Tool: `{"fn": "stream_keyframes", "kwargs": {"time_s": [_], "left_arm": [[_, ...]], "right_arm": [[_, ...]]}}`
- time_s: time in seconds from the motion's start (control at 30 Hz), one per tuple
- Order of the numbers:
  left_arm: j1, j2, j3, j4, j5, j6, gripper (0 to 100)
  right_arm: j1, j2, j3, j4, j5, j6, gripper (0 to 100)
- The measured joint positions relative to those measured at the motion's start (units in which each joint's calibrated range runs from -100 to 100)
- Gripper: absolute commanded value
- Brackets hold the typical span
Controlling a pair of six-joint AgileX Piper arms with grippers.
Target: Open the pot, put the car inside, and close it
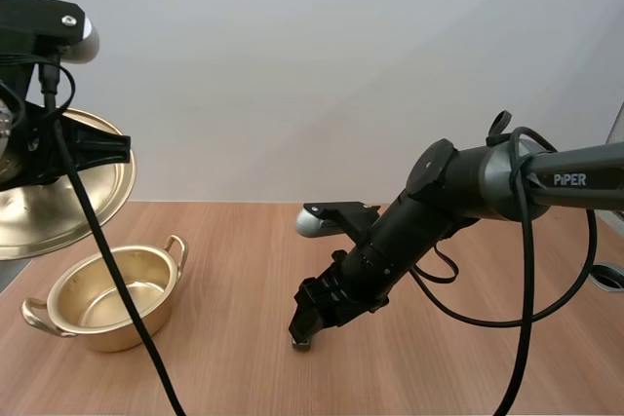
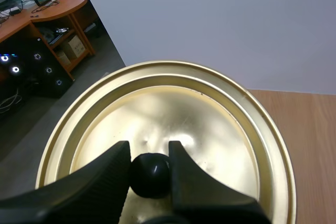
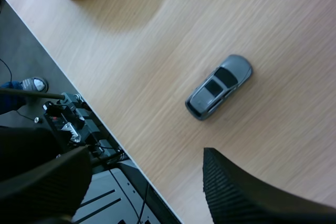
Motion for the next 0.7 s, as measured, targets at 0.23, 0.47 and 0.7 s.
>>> {"fn": "stream_keyframes", "kwargs": {"time_s": [0.23,0.47,0.7], "left_arm": [[0.00,0.00,0.00,-0.17,0.18,0.91,0],[0.00,0.00,0.00,-0.17,0.73,1.28,0],[0.00,0.00,0.00,-0.17,0.73,1.38,0]], "right_arm": [[4.24,6.29,0.00,-3.83,-8.03,0.17,100],[8.13,10.36,-1.11,-12.67,-21.07,5.83,100],[9.25,10.36,-5.52,-14.29,-23.64,6.91,100]]}}
